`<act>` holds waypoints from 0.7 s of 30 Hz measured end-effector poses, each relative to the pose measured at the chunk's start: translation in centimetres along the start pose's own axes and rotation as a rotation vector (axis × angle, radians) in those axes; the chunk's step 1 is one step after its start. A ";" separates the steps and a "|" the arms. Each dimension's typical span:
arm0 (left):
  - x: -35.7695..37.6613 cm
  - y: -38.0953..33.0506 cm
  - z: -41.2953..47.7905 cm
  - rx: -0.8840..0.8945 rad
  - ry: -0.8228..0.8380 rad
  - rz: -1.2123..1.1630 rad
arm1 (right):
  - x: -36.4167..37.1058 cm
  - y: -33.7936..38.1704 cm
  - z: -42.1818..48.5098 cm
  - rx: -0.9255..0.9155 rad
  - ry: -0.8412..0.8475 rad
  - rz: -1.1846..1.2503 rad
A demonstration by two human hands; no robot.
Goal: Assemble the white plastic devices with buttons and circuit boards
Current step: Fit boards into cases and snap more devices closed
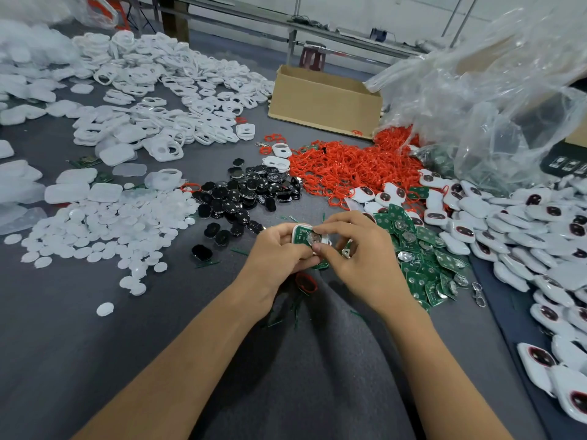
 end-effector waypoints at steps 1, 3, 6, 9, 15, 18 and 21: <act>0.0 0.0 0.0 0.001 0.001 0.002 | 0.0 0.0 0.0 -0.004 0.002 -0.009; 0.0 -0.1 -0.1 0.001 0.002 -0.001 | 0.1 0.0 0.0 -0.018 0.008 -0.028; 0.0 -0.1 -0.1 -0.001 0.001 -0.017 | 0.1 0.0 -0.1 -0.051 0.015 -0.048; -0.1 -0.1 -0.1 0.000 0.001 -0.019 | 0.2 0.1 -0.1 -0.065 0.024 -0.056; -0.1 0.0 0.0 0.004 0.002 -0.020 | 0.1 0.1 -0.2 -0.074 0.020 -0.068; -0.1 0.1 0.0 0.005 -0.001 -0.013 | 0.0 0.2 -0.2 -0.077 0.013 -0.089; -0.1 0.0 0.0 0.006 0.004 -0.011 | 0.0 0.1 -0.3 -0.065 0.021 -0.096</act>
Point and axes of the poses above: each hand's wrist, its own z-axis towards the middle knuckle, its own x-axis out of the palm, y = z × x, the point moved 4 cm from there along z, towards the middle knuckle, and after that the axes turned 15 degrees about z, right-handed, at the moved point
